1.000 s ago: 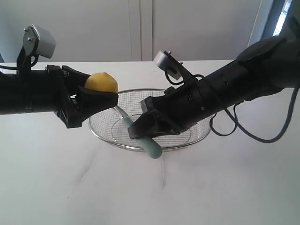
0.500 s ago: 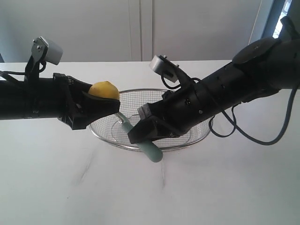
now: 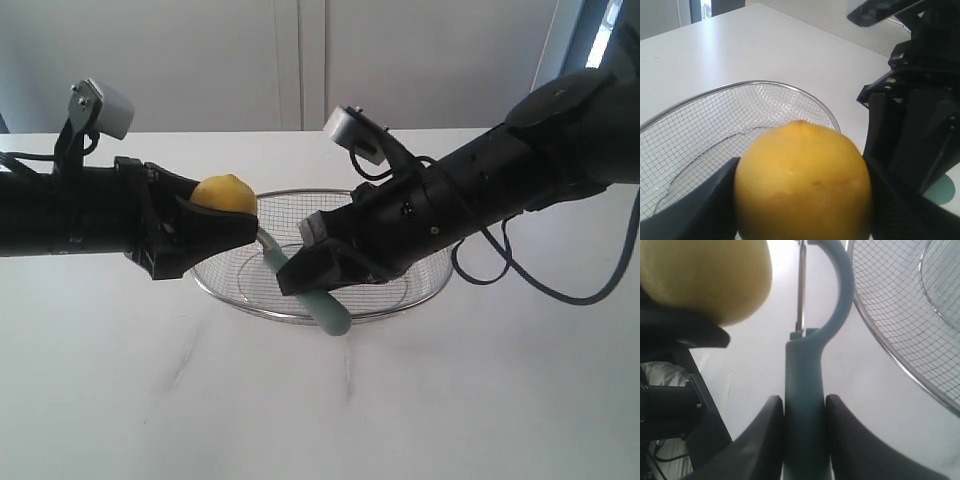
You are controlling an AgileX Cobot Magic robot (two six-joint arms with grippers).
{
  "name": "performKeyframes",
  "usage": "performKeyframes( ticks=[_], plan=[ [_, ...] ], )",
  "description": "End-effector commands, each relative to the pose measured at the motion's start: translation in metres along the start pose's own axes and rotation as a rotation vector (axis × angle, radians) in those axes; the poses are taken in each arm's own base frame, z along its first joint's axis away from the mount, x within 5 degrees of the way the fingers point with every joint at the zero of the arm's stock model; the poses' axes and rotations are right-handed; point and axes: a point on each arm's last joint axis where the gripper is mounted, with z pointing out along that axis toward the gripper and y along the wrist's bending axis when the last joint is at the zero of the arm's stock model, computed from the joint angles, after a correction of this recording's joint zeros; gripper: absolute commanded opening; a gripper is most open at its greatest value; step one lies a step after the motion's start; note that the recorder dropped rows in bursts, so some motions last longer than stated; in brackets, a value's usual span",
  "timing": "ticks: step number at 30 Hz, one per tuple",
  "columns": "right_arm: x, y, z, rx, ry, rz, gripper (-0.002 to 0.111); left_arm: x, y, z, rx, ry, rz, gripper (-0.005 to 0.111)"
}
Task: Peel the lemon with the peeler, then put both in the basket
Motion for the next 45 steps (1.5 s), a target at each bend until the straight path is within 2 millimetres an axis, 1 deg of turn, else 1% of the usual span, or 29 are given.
performKeyframes(
  ticks=[1,8,13,18,26,29,31,33,36,38,41,43,45],
  plan=[
    [-0.001,0.004,-0.008,0.02,-0.024,-0.023,0.0,-0.002,-0.003,-0.001,0.021,-0.024,-0.012,0.0],
    [-0.003,0.01,-0.018,0.068,-0.056,-0.045,0.0,-0.002,-0.004,-0.001,0.026,-0.024,-0.011,0.0],
    [-0.004,0.018,-0.026,0.074,-0.079,-0.071,0.0,-0.002,-0.004,-0.001,0.032,-0.025,-0.009,0.0],
    [-0.004,0.031,-0.04,0.086,-0.119,-0.119,0.0,-0.002,-0.004,-0.001,0.033,-0.025,-0.009,0.0],
    [-0.002,0.052,-0.07,0.197,-0.205,-0.201,0.0,-0.002,-0.004,-0.001,0.033,-0.025,-0.009,0.0],
    [0.0,0.056,-0.078,0.246,-0.214,-0.254,0.0,-0.002,-0.004,-0.001,0.033,-0.025,-0.009,0.0],
    [0.001,0.054,-0.081,0.294,-0.205,-0.276,0.0,-0.003,-0.004,-0.001,0.032,-0.026,-0.007,0.0],
    [0.001,0.049,-0.082,0.344,-0.203,-0.253,0.0,-0.008,-0.004,-0.002,0.032,-0.042,0.006,0.0],
    [0.0,0.037,-0.081,0.438,-0.193,-0.21,0.0,-0.02,-0.009,-0.006,0.051,-0.078,0.041,0.0],
    [-0.002,0.025,-0.076,0.482,-0.175,-0.164,0.0,-0.027,-0.015,-0.01,0.074,-0.097,0.08,0.0],
    [-0.002,0.009,-0.06,0.473,-0.122,-0.1,0.0,-0.032,-0.02,-0.015,0.088,-0.108,0.113,0.0],
    [-0.001,-0.003,-0.043,0.436,-0.077,-0.037,0.0,-0.033,-0.021,-0.016,0.088,-0.112,0.118,0.0],
    [0.0,-0.009,-0.029,0.392,-0.039,0.002,0.0,-0.033,-0.021,-0.016,0.084,-0.111,0.118,0.0]
  ],
)
